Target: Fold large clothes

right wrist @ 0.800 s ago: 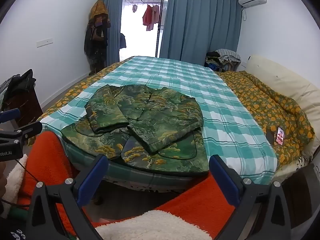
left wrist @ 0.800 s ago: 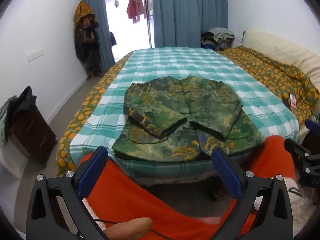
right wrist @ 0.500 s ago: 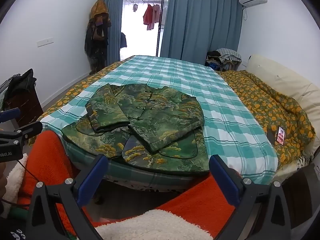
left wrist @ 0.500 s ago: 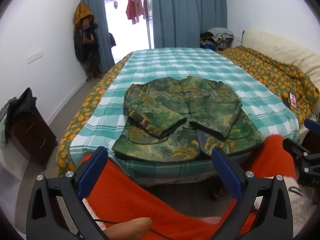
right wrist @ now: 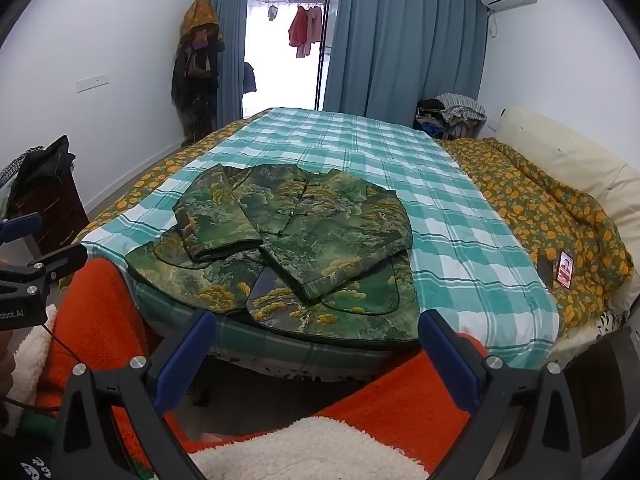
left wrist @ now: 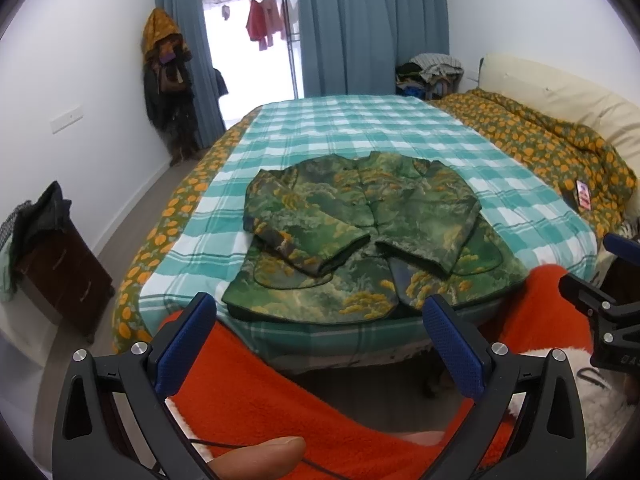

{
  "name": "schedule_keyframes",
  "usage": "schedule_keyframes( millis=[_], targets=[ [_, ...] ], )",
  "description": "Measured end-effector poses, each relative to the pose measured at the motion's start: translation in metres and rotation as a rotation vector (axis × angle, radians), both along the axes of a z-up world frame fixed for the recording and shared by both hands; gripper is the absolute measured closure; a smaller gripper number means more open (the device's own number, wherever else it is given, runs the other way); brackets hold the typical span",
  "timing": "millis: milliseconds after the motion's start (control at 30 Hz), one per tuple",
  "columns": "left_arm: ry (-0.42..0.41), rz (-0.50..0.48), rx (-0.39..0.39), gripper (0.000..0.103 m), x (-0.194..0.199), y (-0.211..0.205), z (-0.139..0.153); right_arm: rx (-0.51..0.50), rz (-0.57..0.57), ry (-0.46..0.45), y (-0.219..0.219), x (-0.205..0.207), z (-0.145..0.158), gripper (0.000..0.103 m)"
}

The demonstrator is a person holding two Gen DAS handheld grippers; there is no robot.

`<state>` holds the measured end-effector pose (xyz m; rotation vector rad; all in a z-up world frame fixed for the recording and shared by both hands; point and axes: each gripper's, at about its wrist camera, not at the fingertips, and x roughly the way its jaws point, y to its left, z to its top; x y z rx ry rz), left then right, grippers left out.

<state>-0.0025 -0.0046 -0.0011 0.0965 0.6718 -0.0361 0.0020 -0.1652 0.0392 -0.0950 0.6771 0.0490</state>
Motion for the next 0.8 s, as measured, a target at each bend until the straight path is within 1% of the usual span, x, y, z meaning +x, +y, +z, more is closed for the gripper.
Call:
schedule_keyframes(
  millis=[300, 400, 800],
  targets=[
    [0.003, 0.0, 0.002, 0.0, 0.0001, -0.0018, 0.0, 0.001, 0.002, 0.003, -0.0001, -0.0008, 0.0016, 0.0],
    [0.004, 0.0, 0.003, 0.0, 0.0003, -0.0024, 0.0003, 0.003, 0.004, 0.009, 0.0001, 0.005, -0.0055, 0.0],
    [0.001, -0.004, 0.004, 0.0, -0.0001, -0.0024, -0.0002, 0.004, 0.006, 0.01, 0.0004, 0.0043, -0.0052, 0.0]
  ],
)
